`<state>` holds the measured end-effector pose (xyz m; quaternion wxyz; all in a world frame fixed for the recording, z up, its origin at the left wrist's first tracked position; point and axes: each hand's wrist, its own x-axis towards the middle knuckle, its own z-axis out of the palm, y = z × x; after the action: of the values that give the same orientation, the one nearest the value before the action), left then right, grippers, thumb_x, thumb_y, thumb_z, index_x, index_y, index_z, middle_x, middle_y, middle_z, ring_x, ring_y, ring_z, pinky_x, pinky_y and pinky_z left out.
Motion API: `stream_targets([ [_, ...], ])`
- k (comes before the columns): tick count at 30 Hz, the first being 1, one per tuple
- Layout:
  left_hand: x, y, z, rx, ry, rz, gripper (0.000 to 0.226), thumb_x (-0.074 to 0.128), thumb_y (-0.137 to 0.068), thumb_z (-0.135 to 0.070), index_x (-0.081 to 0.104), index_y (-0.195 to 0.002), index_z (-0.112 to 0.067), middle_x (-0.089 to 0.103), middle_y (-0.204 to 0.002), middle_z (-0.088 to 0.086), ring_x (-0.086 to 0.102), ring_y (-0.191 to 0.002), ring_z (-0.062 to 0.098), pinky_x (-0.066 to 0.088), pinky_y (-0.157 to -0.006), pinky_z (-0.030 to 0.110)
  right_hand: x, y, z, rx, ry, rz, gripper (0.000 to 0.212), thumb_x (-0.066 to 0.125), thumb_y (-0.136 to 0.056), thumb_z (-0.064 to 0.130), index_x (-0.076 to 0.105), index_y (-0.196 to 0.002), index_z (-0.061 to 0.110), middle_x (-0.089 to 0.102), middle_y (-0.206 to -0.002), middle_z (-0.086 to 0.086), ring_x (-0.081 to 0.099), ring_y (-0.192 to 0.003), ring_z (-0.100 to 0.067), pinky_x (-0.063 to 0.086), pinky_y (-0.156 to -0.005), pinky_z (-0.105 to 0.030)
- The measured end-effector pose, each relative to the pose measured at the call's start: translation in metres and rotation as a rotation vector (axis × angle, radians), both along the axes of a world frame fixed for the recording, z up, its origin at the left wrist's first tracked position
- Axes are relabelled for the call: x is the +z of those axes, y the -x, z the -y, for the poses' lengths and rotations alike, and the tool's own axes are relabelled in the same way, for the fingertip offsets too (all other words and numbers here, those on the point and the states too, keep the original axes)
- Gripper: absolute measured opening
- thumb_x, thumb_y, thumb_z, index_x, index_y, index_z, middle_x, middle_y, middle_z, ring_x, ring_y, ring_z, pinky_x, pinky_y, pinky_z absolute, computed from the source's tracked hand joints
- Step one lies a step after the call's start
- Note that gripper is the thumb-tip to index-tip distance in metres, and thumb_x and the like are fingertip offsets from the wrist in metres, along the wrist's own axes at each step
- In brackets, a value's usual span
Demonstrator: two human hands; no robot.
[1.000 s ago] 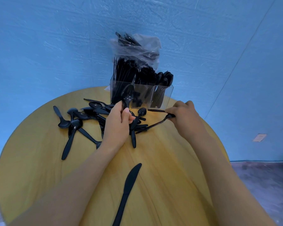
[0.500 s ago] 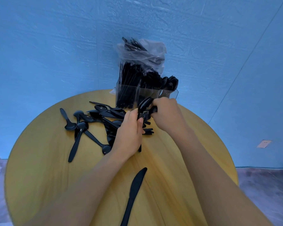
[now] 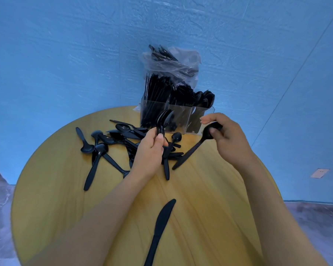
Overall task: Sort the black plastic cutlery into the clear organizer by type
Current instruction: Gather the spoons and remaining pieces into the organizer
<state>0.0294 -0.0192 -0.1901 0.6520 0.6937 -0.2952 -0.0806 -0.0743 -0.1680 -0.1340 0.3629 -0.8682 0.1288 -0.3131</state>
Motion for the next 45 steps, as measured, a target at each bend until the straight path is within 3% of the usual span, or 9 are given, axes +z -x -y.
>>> stream_targets([
  [5, 0.004, 0.004, -0.001, -0.114, -0.004, -0.003, 0.026, 0.034, -0.102, -0.021, 0.055, -0.092, -0.01, 0.05, -0.072, -0.002, 0.044, -0.057, 0.004, 0.038, -0.055, 0.016, 0.0, -0.021, -0.019, 0.12, -0.127, 0.169, 0.021, 0.06, -0.087, 0.0, 0.055, -0.093, 0.02, 0.062, -0.08, 0.021, 0.066, -0.083, -0.019, 0.054, -0.08, -0.032],
  [8, 0.004, 0.006, -0.002, -0.212, -0.03, -0.046, 0.026, 0.034, -0.102, -0.02, 0.058, -0.096, -0.011, 0.053, -0.071, -0.001, 0.051, -0.06, 0.003, 0.042, -0.057, 0.016, -0.009, -0.033, -0.026, 0.102, -0.141, 0.25, 0.027, 0.065, -0.085, 0.004, 0.057, -0.09, 0.029, 0.063, -0.082, 0.001, 0.063, -0.079, -0.022, 0.055, -0.077, -0.038],
  [14, 0.007, 0.012, -0.002, -0.433, 0.04, -0.282, 0.028, 0.032, -0.103, -0.016, 0.06, -0.099, -0.02, 0.053, -0.073, -0.001, 0.055, -0.058, 0.009, 0.046, -0.054, 0.02, -0.022, -0.035, -0.017, 0.059, -0.035, 0.366, 0.027, 0.07, -0.08, 0.005, 0.065, -0.099, 0.023, 0.05, -0.096, 0.007, 0.05, -0.082, 0.004, 0.043, -0.074, -0.012],
  [19, 0.009, 0.011, -0.005, -0.467, 0.064, -0.405, 0.029, 0.032, -0.103, -0.02, 0.056, -0.086, -0.017, 0.052, -0.073, 0.001, 0.044, -0.051, 0.011, 0.036, -0.049, 0.022, -0.034, -0.037, -0.017, 0.126, 0.032, 0.215, 0.036, 0.06, -0.089, 0.006, 0.06, -0.12, 0.023, 0.061, -0.107, 0.009, 0.057, -0.098, -0.003, 0.047, -0.084, -0.019],
  [24, 0.005, 0.012, -0.004, -0.387, -0.041, -0.213, 0.027, 0.033, -0.103, -0.023, 0.048, -0.085, -0.009, 0.048, -0.072, 0.0, 0.046, -0.054, 0.008, 0.043, -0.056, 0.025, -0.039, -0.043, -0.025, 0.077, 0.155, 0.199, 0.036, 0.052, -0.094, 0.006, 0.057, -0.128, 0.013, 0.06, -0.11, 0.007, 0.054, -0.103, -0.001, 0.043, -0.088, -0.011],
  [28, 0.006, 0.001, -0.005, -0.181, -0.007, -0.147, 0.028, 0.031, -0.103, -0.02, 0.045, -0.08, -0.01, 0.044, -0.064, -0.003, 0.041, -0.05, 0.006, 0.039, -0.049, 0.02, -0.041, -0.051, -0.023, 0.037, -0.066, 0.093, 0.037, 0.041, -0.101, 0.02, 0.048, -0.137, 0.015, 0.057, -0.126, 0.002, 0.051, -0.113, -0.004, 0.039, -0.095, -0.016],
  [34, 0.001, -0.014, -0.001, 0.091, 0.089, -0.244, 0.034, 0.029, -0.103, -0.02, 0.044, -0.074, -0.013, 0.042, -0.059, -0.003, 0.038, -0.047, 0.006, 0.036, -0.049, 0.023, -0.052, -0.062, -0.012, -0.124, -0.041, -0.363, 0.039, 0.056, -0.093, 0.035, 0.056, -0.124, 0.011, 0.059, -0.107, 0.0, 0.05, -0.091, -0.008, 0.038, -0.066, -0.011],
  [39, -0.004, -0.018, 0.0, 0.118, 0.079, -0.259, 0.035, 0.029, -0.103, -0.02, 0.047, -0.074, -0.012, 0.045, -0.047, -0.008, 0.041, -0.044, 0.007, 0.037, -0.052, 0.027, -0.048, -0.077, -0.024, -0.114, 0.025, -0.516, 0.058, 0.066, -0.082, 0.05, 0.05, -0.122, 0.01, 0.052, -0.1, 0.001, 0.051, -0.091, -0.015, 0.041, -0.073, -0.026],
  [45, -0.005, -0.018, 0.0, 0.102, 0.053, -0.223, 0.036, 0.03, -0.103, -0.021, 0.047, -0.073, -0.01, 0.045, -0.047, -0.006, 0.042, -0.044, 0.006, 0.039, -0.052, 0.025, -0.051, -0.077, -0.026, -0.157, -0.01, -0.467, 0.043, 0.068, -0.085, 0.023, 0.05, -0.122, 0.011, 0.048, -0.094, 0.003, 0.047, -0.084, -0.011, 0.035, -0.063, -0.021],
])
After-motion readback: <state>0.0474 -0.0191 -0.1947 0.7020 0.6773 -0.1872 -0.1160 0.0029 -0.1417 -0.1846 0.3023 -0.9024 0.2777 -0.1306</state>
